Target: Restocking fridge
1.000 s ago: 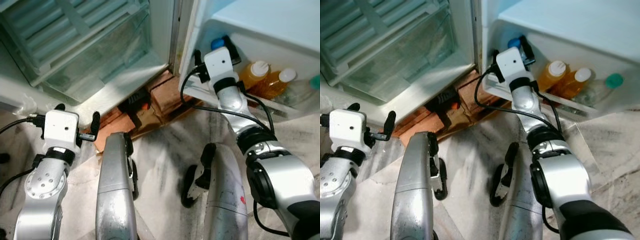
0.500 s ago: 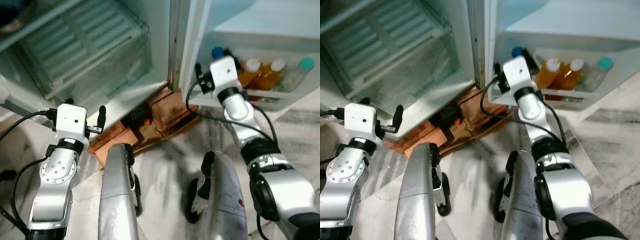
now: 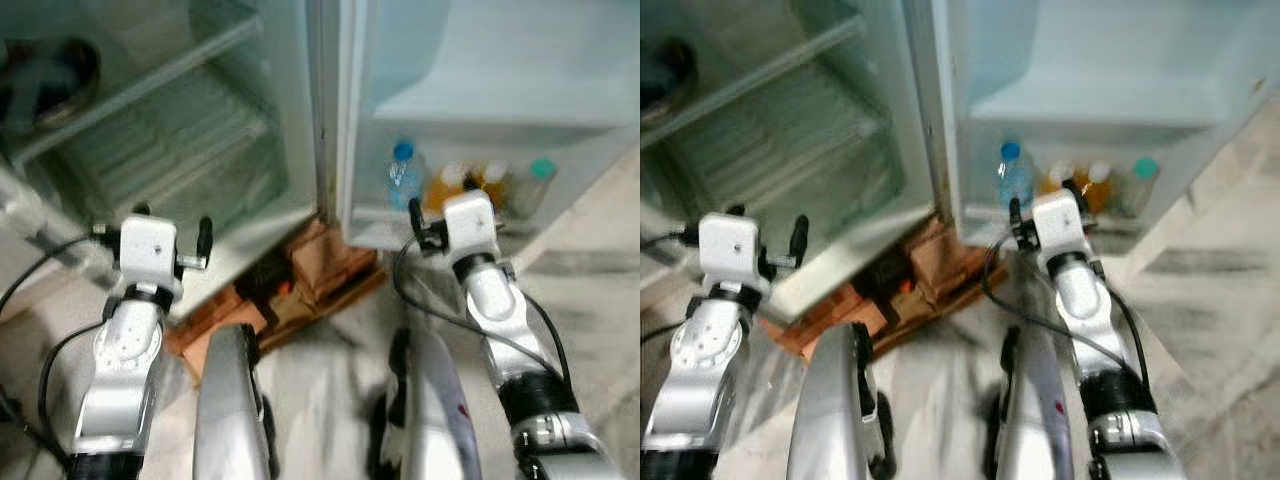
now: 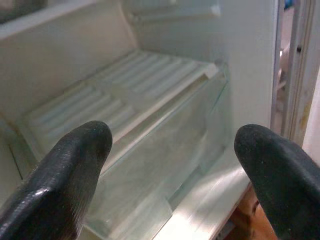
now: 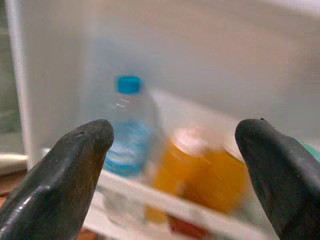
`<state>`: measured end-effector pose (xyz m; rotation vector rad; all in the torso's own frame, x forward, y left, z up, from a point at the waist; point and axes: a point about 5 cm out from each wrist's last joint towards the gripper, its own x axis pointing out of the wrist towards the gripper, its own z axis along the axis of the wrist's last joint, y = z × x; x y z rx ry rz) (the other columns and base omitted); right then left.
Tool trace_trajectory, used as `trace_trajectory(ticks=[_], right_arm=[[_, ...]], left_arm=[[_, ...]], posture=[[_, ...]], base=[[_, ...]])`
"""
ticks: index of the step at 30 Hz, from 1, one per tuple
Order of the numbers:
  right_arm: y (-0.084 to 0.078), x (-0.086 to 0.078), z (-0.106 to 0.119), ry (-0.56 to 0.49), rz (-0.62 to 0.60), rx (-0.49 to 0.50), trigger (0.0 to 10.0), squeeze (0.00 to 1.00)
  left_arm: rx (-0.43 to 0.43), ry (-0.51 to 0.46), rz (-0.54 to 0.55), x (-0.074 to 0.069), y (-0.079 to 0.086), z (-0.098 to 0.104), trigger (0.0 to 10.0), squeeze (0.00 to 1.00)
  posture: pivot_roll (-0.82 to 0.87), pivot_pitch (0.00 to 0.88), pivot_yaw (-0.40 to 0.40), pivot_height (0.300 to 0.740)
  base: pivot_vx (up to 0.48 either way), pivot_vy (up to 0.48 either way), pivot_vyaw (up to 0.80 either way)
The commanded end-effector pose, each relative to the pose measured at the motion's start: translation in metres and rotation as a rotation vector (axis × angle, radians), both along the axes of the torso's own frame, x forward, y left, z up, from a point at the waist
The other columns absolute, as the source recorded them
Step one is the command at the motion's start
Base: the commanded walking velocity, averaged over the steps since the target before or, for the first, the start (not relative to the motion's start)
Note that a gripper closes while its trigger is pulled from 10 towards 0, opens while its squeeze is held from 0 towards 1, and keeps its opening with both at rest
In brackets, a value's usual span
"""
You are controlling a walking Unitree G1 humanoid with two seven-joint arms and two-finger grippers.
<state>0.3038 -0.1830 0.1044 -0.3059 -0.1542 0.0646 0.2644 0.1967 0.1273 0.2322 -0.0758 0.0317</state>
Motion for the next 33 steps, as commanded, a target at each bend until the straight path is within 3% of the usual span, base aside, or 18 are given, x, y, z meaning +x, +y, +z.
trace_trajectory(ticks=[1,2,3,4,5,10,17,22,27,33], right_arm=[[0.001,-0.004,0.003,-0.020,-0.013,0.021,10.0,1.00],[0.002,-0.016,-0.004,-0.011,-0.053,0.080,10.0,1.00],[0.003,-0.020,-0.009,0.012,-0.080,0.110,10.0,0.91],[0.003,-0.022,-0.012,0.028,-0.098,0.128,10.0,0.91],[0.008,-0.026,-0.021,0.069,-0.123,0.175,10.0,0.00],[0.025,-0.027,-0.023,0.083,-0.058,0.223,10.0,0.00],[0.020,-0.015,-0.010,0.057,-0.084,0.227,10.0,0.00],[0.026,-0.006,0.001,0.029,-0.064,0.247,10.0,0.00],[0.030,0.000,0.006,0.020,-0.044,0.241,10.0,0.00],[0.024,0.001,0.001,0.046,-0.077,0.255,10.0,0.00]], left_arm=[[0.011,0.011,0.039,-0.004,0.006,-0.006,10.0,0.00],[0.011,0.013,0.047,-0.006,0.008,-0.009,10.0,0.00],[0.011,0.016,0.051,-0.007,0.009,-0.011,10.0,0.00],[0.010,0.017,0.053,-0.008,0.009,-0.012,10.0,0.00],[0.007,0.024,0.057,-0.010,0.009,-0.016,10.0,0.00],[0.009,0.037,0.052,-0.006,0.006,-0.025,10.0,0.00],[0.016,0.013,0.031,0.000,-0.002,-0.023,10.0,0.00],[0.035,0.018,-0.004,0.001,-0.007,-0.025,10.0,0.00],[0.039,0.013,-0.019,0.004,-0.009,-0.026,10.0,0.00],[0.049,0.010,-0.015,0.011,-0.009,-0.026,10.0,0.00]], posture=[[0.07,0.045,0.013,0.558],[0.07,0.031,0.007,0.558],[0.07,0.016,0.003,0.558],[0.07,0.016,0.003,0.558],[0.07,0.000,-0.003,0.558],[0.07,0.000,-0.019,0.558],[0.09,0.000,-0.028,0.598],[0.09,0.011,-0.018,0.633],[0.08,0.021,-0.015,0.658],[0.07,0.030,-0.017,0.698]], base=[[0.000,0.000,0.00],[0.000,0.000,0.00],[0.000,0.000,0.00],[0.000,0.000,0.00],[0.000,0.000,0.00],[0.000,0.000,0.00],[0.000,0.000,0.00],[0.000,0.000,0.00],[0.000,0.000,0.00],[0.000,0.000,0.00]])
